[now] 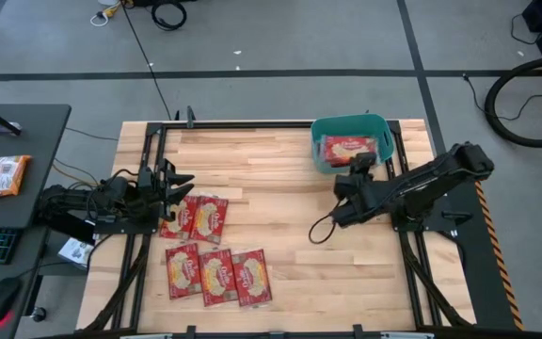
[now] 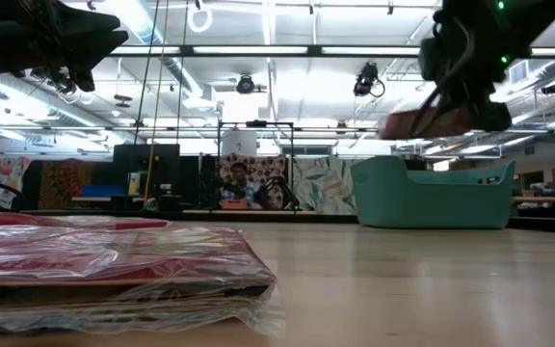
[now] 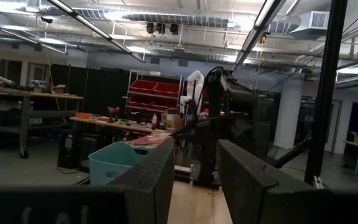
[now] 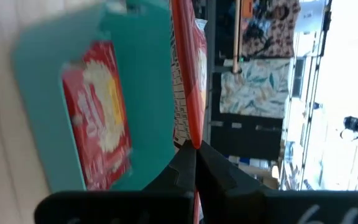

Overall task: Sort popcorn bags into baskets
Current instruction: Put the red popcorn bag into the green bin

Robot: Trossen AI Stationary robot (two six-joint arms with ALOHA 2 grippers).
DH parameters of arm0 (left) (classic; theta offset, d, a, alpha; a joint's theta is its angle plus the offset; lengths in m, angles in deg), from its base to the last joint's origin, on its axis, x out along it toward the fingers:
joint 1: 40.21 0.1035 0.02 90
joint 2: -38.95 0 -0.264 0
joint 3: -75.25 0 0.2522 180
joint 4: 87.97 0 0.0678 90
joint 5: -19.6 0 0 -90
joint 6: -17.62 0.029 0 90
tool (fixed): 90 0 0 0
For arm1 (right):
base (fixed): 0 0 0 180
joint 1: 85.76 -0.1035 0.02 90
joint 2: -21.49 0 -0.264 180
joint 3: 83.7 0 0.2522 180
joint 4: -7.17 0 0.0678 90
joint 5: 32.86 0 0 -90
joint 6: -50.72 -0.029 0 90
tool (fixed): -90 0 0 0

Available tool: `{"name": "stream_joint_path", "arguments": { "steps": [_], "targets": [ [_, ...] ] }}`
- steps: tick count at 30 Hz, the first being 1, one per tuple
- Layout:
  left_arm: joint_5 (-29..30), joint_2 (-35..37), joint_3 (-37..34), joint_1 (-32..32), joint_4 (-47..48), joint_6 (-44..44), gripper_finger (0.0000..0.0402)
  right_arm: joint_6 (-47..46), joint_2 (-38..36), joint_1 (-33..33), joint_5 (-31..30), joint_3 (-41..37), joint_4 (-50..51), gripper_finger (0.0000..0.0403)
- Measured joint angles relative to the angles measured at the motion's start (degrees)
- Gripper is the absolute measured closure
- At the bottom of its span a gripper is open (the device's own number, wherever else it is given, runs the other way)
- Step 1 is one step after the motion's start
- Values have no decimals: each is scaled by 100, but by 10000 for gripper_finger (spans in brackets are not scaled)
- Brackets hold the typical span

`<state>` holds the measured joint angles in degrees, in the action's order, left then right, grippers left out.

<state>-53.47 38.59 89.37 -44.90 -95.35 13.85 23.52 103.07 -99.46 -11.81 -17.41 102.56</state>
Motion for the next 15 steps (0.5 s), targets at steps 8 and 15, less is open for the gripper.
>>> {"name": "stream_joint_path", "arguments": {
  "steps": [8, 15],
  "targets": [
    [0, 0, 0, 2, -2, 1, 276, 1008, -724, 498, -44, -798, -1013, 385],
    [1, 0, 0, 0, -2, 1, 276, 3464, -948, 1011, 647, -1020, -2875, 374]
  ]
}}
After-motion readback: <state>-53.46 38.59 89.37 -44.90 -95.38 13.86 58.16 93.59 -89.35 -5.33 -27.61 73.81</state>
